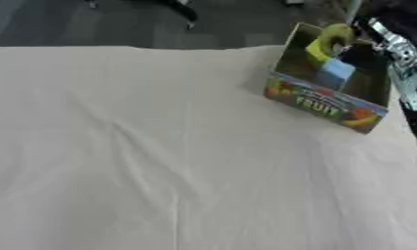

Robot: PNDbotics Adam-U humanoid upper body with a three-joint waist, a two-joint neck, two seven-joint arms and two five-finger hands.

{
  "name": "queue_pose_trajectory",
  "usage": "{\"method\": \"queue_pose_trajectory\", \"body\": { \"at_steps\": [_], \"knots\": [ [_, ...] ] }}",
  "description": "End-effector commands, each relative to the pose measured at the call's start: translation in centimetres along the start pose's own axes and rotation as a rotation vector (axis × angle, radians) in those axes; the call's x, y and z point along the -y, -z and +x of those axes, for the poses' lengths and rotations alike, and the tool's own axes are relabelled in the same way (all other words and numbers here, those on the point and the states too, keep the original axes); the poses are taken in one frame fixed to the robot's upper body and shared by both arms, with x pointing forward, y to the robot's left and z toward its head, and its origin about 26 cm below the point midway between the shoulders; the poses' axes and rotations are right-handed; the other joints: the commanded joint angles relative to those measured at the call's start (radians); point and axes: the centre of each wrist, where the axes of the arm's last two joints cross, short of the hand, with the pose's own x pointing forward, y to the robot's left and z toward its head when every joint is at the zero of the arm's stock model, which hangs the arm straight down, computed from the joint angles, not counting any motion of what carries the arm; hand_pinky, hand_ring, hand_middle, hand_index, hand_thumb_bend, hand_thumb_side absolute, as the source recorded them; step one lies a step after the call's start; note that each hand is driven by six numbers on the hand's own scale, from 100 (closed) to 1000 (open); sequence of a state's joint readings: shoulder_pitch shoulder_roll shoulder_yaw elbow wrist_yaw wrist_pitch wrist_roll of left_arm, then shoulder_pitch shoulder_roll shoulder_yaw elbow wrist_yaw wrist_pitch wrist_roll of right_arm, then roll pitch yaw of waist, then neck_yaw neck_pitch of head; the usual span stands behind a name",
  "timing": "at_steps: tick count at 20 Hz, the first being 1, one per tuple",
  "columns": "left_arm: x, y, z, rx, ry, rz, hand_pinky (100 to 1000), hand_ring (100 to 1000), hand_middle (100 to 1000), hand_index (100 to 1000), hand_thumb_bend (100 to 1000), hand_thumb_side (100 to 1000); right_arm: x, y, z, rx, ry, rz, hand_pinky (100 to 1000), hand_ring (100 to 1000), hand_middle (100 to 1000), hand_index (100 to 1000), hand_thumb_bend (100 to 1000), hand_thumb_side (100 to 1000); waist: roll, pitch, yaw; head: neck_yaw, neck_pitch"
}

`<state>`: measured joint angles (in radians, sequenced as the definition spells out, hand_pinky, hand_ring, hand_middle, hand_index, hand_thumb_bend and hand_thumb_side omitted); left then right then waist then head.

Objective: Pick up the objects with one hand, pass them to the other hand, and then place them into the box on the other side of the table.

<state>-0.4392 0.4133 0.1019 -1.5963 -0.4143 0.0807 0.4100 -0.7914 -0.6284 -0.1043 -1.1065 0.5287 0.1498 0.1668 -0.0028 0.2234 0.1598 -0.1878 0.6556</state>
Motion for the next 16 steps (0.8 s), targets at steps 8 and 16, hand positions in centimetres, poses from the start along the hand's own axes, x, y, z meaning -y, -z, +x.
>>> {"method": "queue_pose_trajectory", "body": {
  "at_steps": [8,16],
  "knots": [
    [-1.6,0.9,0.2,0.022,0.011,0.053,716,650,603,805,183,598,2.6,-0.2,-0.9,-0.032,-0.158,-0.039,1000,1000,844,954,100,262,0.001,-0.012,0.000,0.010,0.005],
    [-1.7,0.8,0.1,0.015,0.010,0.064,713,646,598,801,178,594,3.7,-0.8,0.1,-0.016,-0.024,-0.153,1000,1000,837,954,100,220,0.002,-0.010,-0.004,0.028,0.008]
  ]
}}
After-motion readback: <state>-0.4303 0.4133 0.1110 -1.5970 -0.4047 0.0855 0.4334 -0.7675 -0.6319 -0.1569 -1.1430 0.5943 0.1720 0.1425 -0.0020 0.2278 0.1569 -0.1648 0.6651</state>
